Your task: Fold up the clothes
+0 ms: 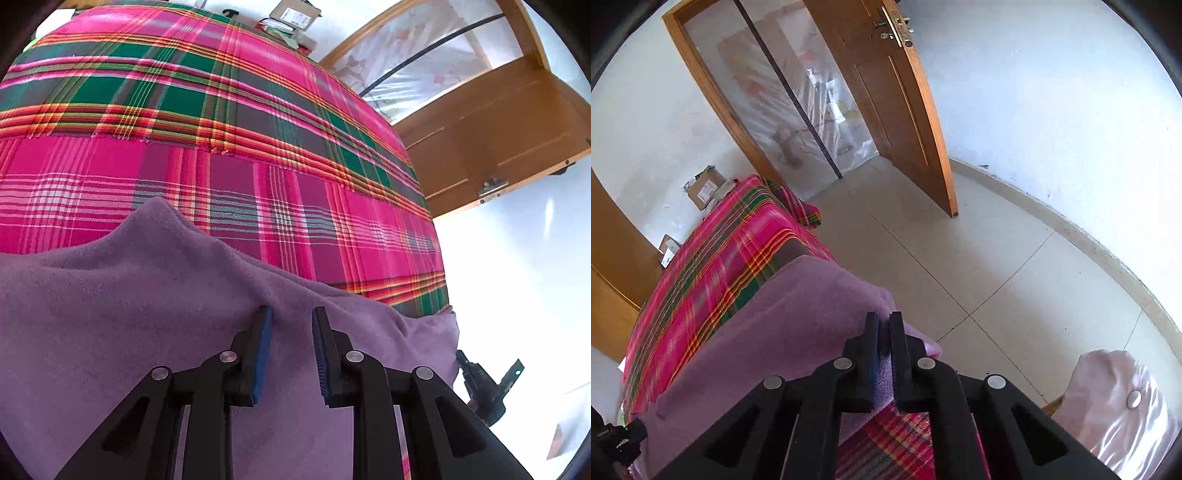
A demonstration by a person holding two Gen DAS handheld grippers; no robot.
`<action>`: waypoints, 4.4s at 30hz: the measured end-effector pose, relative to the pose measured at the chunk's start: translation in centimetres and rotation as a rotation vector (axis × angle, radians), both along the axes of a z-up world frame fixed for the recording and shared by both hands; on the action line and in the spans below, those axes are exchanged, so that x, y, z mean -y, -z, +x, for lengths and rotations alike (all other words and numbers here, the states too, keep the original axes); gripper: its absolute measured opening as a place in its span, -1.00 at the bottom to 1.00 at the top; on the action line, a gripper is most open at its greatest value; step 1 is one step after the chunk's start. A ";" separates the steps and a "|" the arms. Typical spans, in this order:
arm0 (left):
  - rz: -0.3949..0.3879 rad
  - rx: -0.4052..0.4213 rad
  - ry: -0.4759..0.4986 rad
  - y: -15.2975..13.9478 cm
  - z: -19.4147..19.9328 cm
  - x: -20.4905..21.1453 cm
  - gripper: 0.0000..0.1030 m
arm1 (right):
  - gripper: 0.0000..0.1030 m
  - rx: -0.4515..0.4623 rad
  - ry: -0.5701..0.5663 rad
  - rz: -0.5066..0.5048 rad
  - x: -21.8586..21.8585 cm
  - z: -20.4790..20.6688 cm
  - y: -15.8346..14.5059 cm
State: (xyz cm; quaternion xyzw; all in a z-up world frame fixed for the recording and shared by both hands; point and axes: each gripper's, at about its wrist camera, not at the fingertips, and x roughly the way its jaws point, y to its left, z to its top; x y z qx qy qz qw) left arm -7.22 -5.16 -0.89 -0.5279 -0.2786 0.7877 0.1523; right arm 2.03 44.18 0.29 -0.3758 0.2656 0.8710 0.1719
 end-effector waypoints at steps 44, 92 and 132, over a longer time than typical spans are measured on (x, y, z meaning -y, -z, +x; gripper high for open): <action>0.107 -0.037 0.008 1.0 0.4 1.4 -0.55 | -0.99 -0.022 -0.611 0.334 14.4 -9.4 -1.1; -0.024 -0.104 -0.159 0.1 15.2 12.3 -0.48 | -0.26 -0.042 -0.783 0.315 27.6 2.0 0.6; 0.085 -0.180 -0.570 0.2 29.4 28.4 -0.26 | -0.26 -0.160 -1.200 0.291 47.2 8.7 -1.5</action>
